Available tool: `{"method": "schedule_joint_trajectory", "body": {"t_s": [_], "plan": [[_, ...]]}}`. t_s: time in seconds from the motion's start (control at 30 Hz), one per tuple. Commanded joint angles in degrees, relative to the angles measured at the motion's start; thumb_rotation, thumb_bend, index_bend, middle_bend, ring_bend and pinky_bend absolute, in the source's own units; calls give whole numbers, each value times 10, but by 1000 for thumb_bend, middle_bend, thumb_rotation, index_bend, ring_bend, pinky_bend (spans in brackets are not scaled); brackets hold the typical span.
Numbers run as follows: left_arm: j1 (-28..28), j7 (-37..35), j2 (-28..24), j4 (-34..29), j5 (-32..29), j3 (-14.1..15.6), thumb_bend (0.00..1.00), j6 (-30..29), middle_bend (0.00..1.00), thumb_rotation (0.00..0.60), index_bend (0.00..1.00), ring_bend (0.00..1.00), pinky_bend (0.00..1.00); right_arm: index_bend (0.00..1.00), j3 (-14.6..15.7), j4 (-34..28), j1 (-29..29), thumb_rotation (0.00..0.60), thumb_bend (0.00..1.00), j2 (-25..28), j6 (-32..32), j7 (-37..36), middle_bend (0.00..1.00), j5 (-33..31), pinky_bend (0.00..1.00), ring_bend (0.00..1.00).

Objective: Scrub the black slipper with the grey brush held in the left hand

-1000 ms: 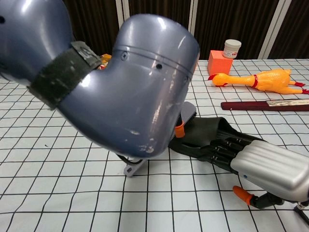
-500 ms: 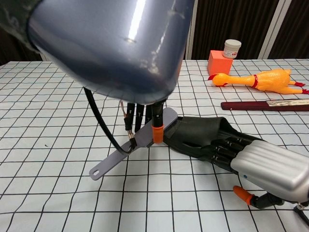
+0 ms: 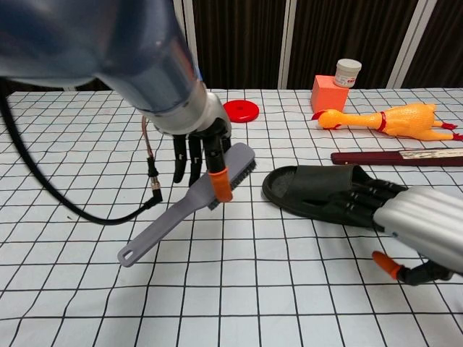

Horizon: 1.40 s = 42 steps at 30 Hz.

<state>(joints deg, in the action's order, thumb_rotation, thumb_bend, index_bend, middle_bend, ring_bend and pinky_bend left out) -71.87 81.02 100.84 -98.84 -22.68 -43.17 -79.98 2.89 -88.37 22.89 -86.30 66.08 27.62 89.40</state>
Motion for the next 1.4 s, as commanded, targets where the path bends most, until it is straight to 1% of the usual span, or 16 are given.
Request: {"method": "schedule_joint_trajectory", "body": {"t_s": [0.03,0.1,0.23,0.3,0.4,0.43,0.5,0.6,0.77,0.9,1.0,1.07,1.17,1.27,1.33,1.4], "plan": [[75,-10,-67,-78,24,49,612,44,803,600,719,678,609,0,-17,-19,-23,600,618,45,59,-45,15,8,11,0],[104,-13,-99,-98,27,69,611,68,803,600,719,678,609,0,-22,-30,-33,600,617,70,83,-54,13,10,11,0],[143,-15,-148,-111,28,103,611,118,807,600,720,679,609,0,-27,-51,-53,600,616,112,115,-53,13,2,10,0],[155,-12,-166,-107,26,121,611,143,810,600,721,679,608,0,-27,-58,-60,600,616,126,124,-56,13,-1,9,0],[167,-7,-184,-79,23,154,612,185,811,600,721,679,608,0,-26,-62,-74,600,617,144,139,-64,13,-6,3,0],[169,-6,-186,-67,21,163,612,197,811,600,721,679,607,0,-27,-63,-77,600,617,148,143,-66,13,-7,1,0],[170,-9,-189,-49,9,171,611,225,811,600,721,679,607,0,-29,-64,-81,600,617,154,149,-71,13,-9,1,0],[165,1,-200,-26,-28,185,612,265,811,600,721,679,607,0,-30,-64,-85,600,616,159,152,-73,13,-11,0,0],[136,45,-206,9,-85,230,612,284,810,600,721,679,607,0,-28,-61,-87,600,616,159,144,-72,13,-14,0,0],[130,46,-205,18,-78,249,611,299,811,600,721,679,605,0,-29,-55,-88,600,616,156,138,-76,13,-17,0,0],[128,41,-210,11,-52,260,602,305,792,600,711,670,600,0,-30,-50,-88,600,616,155,136,-79,13,-18,0,0],[124,34,-212,3,-28,271,540,300,750,600,670,646,583,0,-32,-48,-89,600,616,155,137,-83,13,-19,0,0],[120,24,-212,-8,-6,283,338,294,638,600,549,580,525,0,-32,-45,-90,600,616,156,135,-88,13,-19,0,0],[117,17,-216,-17,3,290,188,302,531,600,439,493,481,0,-32,-42,-91,600,616,157,134,-93,13,-19,0,0],[115,12,-220,-23,15,297,139,311,473,600,385,445,457,0,-32,-41,-91,600,616,158,134,-97,13,-19,0,0],[113,8,-223,-26,25,303,112,314,420,600,349,405,434,0,-32,-41,-92,600,616,160,134,-100,13,-18,0,0]]}}
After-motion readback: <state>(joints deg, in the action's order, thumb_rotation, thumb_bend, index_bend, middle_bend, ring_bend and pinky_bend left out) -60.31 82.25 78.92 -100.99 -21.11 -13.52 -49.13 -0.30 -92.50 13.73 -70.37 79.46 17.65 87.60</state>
